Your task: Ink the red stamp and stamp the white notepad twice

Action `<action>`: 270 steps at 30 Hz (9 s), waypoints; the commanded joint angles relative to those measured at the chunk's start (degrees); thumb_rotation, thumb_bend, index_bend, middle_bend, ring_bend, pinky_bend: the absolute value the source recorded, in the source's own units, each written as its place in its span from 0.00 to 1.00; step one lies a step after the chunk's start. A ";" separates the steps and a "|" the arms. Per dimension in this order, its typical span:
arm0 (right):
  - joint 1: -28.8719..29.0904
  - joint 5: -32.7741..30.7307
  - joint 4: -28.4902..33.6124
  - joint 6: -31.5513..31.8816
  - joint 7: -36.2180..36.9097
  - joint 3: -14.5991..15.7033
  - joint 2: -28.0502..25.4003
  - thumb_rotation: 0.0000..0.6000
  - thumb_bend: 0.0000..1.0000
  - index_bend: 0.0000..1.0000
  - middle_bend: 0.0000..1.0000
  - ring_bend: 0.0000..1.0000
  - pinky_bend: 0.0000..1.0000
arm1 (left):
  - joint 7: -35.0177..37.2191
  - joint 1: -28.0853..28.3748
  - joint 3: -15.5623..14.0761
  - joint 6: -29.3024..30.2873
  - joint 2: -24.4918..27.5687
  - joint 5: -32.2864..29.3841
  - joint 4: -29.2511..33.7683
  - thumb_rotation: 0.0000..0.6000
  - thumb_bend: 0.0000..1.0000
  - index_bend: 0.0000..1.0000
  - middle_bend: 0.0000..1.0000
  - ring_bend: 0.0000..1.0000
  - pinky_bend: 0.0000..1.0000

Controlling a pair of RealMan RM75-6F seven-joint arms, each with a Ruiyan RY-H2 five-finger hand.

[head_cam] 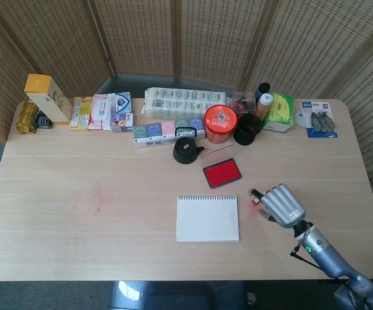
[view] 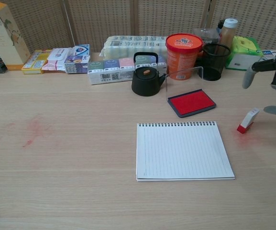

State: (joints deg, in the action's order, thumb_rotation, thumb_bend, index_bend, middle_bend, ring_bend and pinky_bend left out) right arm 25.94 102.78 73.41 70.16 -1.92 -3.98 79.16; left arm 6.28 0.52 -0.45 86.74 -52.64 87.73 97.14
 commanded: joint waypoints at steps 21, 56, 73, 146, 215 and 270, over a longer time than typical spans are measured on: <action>5.90 -1.36 -16.52 -6.19 2.69 4.13 7.09 1.00 0.36 0.39 1.00 1.00 1.00 | -1.78 1.46 0.27 -3.84 -0.89 -2.68 -0.11 1.00 0.00 0.00 0.00 0.00 0.01; 6.97 -4.86 -31.36 -5.69 14.03 6.87 13.85 1.00 0.39 0.51 1.00 1.00 1.00 | -3.35 1.80 -0.01 -4.76 -1.37 -3.15 0.37 1.00 0.00 0.00 0.00 0.00 0.01; 6.60 -7.47 -30.00 -5.92 17.70 6.42 14.04 1.00 0.44 0.60 1.00 1.00 1.00 | -3.58 1.82 -0.07 -4.79 -1.47 -3.21 0.44 1.00 0.00 0.00 0.00 0.00 0.01; 25.36 -40.22 -18.19 -25.44 -16.49 -9.94 22.81 1.00 0.49 0.63 1.00 1.00 1.00 | 0.35 3.80 -0.28 -9.72 -1.47 -5.25 -1.62 1.00 0.00 0.00 0.00 0.00 0.01; 21.97 -50.65 20.83 -12.95 -39.46 -10.00 6.97 1.00 0.50 0.64 1.00 1.00 1.00 | 1.98 3.65 -1.49 -8.65 -0.79 -2.00 -1.15 1.00 0.00 0.00 0.00 0.00 0.01; 19.31 -53.20 11.75 -13.66 -40.12 1.95 15.45 1.00 0.54 0.77 1.00 1.00 1.00 | -0.26 4.25 -1.90 -10.09 -1.39 -2.92 -0.73 1.00 0.00 0.00 0.00 0.00 0.01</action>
State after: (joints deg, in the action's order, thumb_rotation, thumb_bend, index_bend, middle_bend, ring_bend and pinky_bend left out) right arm 45.26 49.56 85.23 56.53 -42.04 -2.00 94.56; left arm 6.02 4.77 -2.35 76.65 -54.03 84.82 96.41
